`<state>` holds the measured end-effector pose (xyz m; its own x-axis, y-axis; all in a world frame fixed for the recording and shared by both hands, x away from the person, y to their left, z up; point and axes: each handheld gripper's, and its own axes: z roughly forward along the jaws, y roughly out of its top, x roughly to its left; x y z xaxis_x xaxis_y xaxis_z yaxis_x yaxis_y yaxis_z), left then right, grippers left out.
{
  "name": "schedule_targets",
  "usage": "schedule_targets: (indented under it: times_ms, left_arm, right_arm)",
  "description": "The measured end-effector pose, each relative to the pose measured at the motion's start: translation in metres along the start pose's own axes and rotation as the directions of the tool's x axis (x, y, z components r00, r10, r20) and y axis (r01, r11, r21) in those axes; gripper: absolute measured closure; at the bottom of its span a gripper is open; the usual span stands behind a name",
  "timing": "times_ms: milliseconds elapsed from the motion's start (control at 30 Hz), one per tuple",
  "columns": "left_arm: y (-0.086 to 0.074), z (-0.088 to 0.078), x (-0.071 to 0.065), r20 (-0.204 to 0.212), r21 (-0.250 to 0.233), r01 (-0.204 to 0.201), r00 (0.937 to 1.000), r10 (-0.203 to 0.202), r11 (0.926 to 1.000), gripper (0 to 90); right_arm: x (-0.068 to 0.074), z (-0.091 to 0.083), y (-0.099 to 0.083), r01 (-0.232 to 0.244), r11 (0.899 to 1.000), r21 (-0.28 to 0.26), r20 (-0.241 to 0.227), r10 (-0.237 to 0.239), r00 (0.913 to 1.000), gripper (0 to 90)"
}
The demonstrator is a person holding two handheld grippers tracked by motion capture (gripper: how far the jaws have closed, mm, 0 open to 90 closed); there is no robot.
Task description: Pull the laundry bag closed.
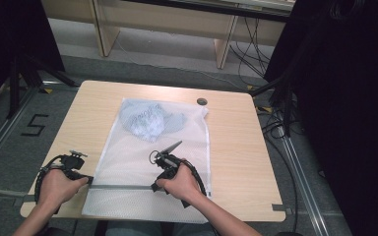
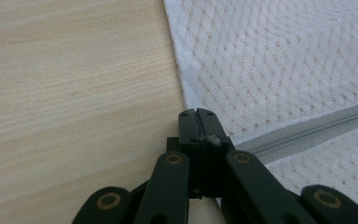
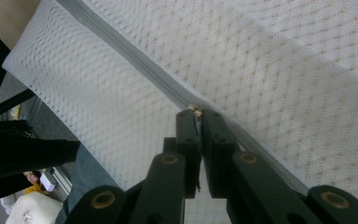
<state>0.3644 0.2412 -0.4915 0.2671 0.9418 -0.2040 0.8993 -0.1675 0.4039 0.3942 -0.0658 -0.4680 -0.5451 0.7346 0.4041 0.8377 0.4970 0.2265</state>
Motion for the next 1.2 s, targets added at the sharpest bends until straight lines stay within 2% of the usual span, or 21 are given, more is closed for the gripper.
schedule_targets:
  times_ms: [100, 133, 167, 367, 400, 467, 533, 567, 633, 733, 767, 800, 867, 933, 1000, 1067, 1100, 1200]
  left_arm:
    - [0.0, 0.0, 0.0, -0.005, -0.002, 0.0, 1.0, 0.0, 1.0, 89.2]
    - [0.0, 0.0, 0.0, -0.005, -0.002, 0.0, 1.0, 0.0, 1.0, 89.2]
    - [0.0, 0.0, 0.0, -0.002, 0.0, 0.0, 1.0, 0.0, 1.0, 89.3]
    - [0.0, 0.0, 0.0, -0.005, -0.002, 0.001, 1.0, -0.001, 1.0, 89.3]
    - [0.0, 0.0, 0.0, -0.005, -0.001, 0.0, 1.0, 0.0, 1.0, 89.3]
    - [0.0, 0.0, 0.0, 0.003, -0.003, 0.0, 1.0, 0.0, 1.0, 89.2]
    - [0.0, 0.0, 0.0, -0.003, 0.001, 0.0, 1.0, 0.0, 1.0, 89.2]
    - [0.0, 0.0, 0.0, -0.005, -0.002, 0.0, 1.0, 0.0, 1.0, 89.2]
    - [0.0, 0.0, 0.0, -0.001, 0.001, 0.0, 1.0, 0.0, 1.0, 89.2]
    - [0.0, 0.0, -0.001, -0.006, 0.0, 0.0, 1.0, 0.0, 1.0, 89.2]
    - [0.0, 0.0, -0.001, -0.006, 0.0, 0.0, 1.0, 0.0, 1.0, 89.2]
    - [0.0, 0.0, -0.001, -0.006, 0.0, 0.0, 1.0, 0.0, 1.0, 89.2]
    - [0.0, 0.0, 0.0, -0.003, 0.0, 0.001, 1.0, -0.001, 1.0, 89.2]
    - [0.0, 0.0, 0.0, 0.0, -0.003, 0.002, 1.0, -0.002, 1.0, 89.2]
    - [0.0, 0.0, 0.0, 0.0, -0.003, 0.002, 1.0, -0.002, 1.0, 89.2]
    - [0.0, 0.0, 0.0, 0.001, -0.003, 0.002, 1.0, -0.002, 1.0, 89.2]
    - [0.0, 0.0, 0.0, -0.005, 0.001, 0.001, 1.0, -0.001, 1.0, 89.2]
    - [0.0, 0.0, -0.001, -0.007, 0.001, 0.001, 1.0, -0.001, 1.0, 89.2]
  right_arm:
    - [-0.003, -0.002, -0.002, -0.001, 1.0, -0.005, 0.009, 0.001, 1.0, 86.9]
    - [-0.009, -0.001, -0.001, 0.072, 0.997, -0.023, 0.005, -0.072, 0.9974, 86.9]
    - [-0.005, -0.003, -0.003, -0.006, 1.0, 0.0, 0.012, 0.006, 0.9999, 86.9]
    - [-0.009, -0.007, -0.006, 0.001, 1.0, -0.012, 0.007, 0.0, 1.0, 86.9]
    - [-0.005, -0.009, -0.006, -0.072, 0.997, 0.028, 0.009, 0.072, 0.9974, 86.9]
    - [-0.007, -0.011, -0.006, -0.046, 0.999, 0.029, 0.015, 0.045, 0.9989, 86.9]
    - [-0.008, -0.01, -0.007, -0.047, 0.999, 0.027, 0.009, 0.046, 0.9989, 86.9]
    - [-0.011, -0.01, -0.008, -0.023, 1.0, 0.006, 0.005, 0.023, 0.9997, 86.9]
    - [-0.009, -0.012, -0.008, -0.068, 0.997, 0.033, 0.024, 0.068, 0.9974, 86.9]
    - [-0.013, -0.011, -0.01, -0.037, 0.999, 0.019, 0.006, 0.037, 0.9993, 86.9]
    - [-0.013, -0.012, -0.01, -0.037, 0.999, 0.021, 0.004, 0.037, 0.9993, 86.9]
    - [-0.012, -0.014, -0.011, -0.07, 0.997, 0.045, 0.015, 0.069, 0.9975, 86.9]
    - [-0.014, -0.014, -0.011, -0.06, 0.997, 0.039, 0.011, 0.06, 0.9982, 86.9]
    - [-0.013, -0.016, -0.011, -0.074, 0.996, 0.044, 0.02, 0.073, 0.9971, 86.9]
    - [-0.014, -0.015, -0.012, -0.057, 0.998, 0.018, 0.021, 0.057, 0.9982, 86.9]
    - [-0.014, -0.015, -0.013, -0.064, 0.998, 0.012, 0.024, 0.064, 0.9977, 86.9]
    - [-0.014, -0.015, -0.013, -0.083, 0.996, 0.021, 0.019, 0.082, 0.9964, 86.9]
    - [-0.015, -0.016, -0.014, -0.067, 0.998, 0.011, 0.023, 0.066, 0.9975, 86.9]
